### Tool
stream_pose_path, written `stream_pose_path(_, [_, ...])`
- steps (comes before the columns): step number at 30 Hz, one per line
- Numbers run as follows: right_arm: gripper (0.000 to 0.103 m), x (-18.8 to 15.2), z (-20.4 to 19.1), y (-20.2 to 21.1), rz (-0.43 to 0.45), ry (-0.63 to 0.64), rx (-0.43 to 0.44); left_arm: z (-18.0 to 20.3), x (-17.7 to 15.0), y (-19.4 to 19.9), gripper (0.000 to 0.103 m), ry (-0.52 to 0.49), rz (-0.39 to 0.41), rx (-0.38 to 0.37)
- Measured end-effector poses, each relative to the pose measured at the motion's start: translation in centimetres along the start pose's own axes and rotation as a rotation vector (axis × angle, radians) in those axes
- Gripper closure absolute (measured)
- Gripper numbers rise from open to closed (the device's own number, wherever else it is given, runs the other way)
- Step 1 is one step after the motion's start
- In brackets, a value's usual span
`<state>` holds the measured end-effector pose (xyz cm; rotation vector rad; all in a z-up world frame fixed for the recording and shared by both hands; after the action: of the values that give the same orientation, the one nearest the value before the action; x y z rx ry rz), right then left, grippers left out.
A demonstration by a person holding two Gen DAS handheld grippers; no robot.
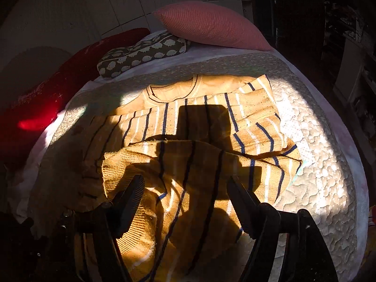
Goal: Fold small clothes
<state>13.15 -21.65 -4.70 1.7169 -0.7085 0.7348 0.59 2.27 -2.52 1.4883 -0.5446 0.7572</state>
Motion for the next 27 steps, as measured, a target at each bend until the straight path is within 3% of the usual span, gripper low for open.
stream_pose_path(4, [0.027,0.1,-4.4,-3.4,-0.056,0.028,0.0,-1.9,0.3,0.8,0.0,0.032,0.052,0.012])
stream_pose_path(6, [0.031,-0.1,-5.5,-5.0,-0.076,0.063,-0.048,-2.9,0.4,1.1,0.0,0.045,0.077,0.02])
stream_pose_path(7, [0.043,-0.5,-5.5,-5.6,-0.095,0.084,-0.097,-3.3,0.5,1.2,0.0,0.051,0.084,0.02])
stream_pose_path(8, [0.088,-0.9,-5.5,-6.0,-0.119,0.087,-0.103,-3.6,0.7,1.3,0.0,0.058,0.091,0.014])
stream_pose_path(9, [0.093,-1.4,-5.1,-6.2,-0.149,0.062,-0.076,-3.9,0.8,1.3,0.0,0.068,0.102,0.007])
stream_pose_path(11, [0.093,-1.4,-3.7,-4.3,-0.115,0.002,-0.062,-4.3,1.1,1.7,0.0,0.065,0.119,0.005])
stream_pose_path(16, [0.094,-2.3,1.6,5.5,0.028,-0.089,-0.082,-4.5,1.8,1.8,0.0,0.073,0.134,-0.029])
stream_pose_path(20, [0.093,-7.3,8.2,12.8,0.041,-0.209,-0.164,-4.1,1.8,1.7,0.0,0.086,0.131,-0.059])
stream_pose_path(24, [0.092,-14.8,14.3,17.6,-0.033,-0.367,-0.29,-3.2,1.5,1.0,0.0,0.065,0.119,-0.065])
stream_pose_path(27, [0.091,-16.5,17.6,21.0,0.005,-0.452,-0.376,-2.9,1.2,0.5,0.0,0.071,0.101,-0.067])
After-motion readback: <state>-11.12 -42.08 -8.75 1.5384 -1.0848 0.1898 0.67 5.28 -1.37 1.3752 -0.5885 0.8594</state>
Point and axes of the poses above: each gripper's, at about its wrist camera, not at the fingertips, and y roughly against the way its jaws point, z to its right, x to its top, the point moved 5 cm from there along -y, roughly the way its jaws point, and after that the axes turned 12 degrees about z, right-handed, at the moved point
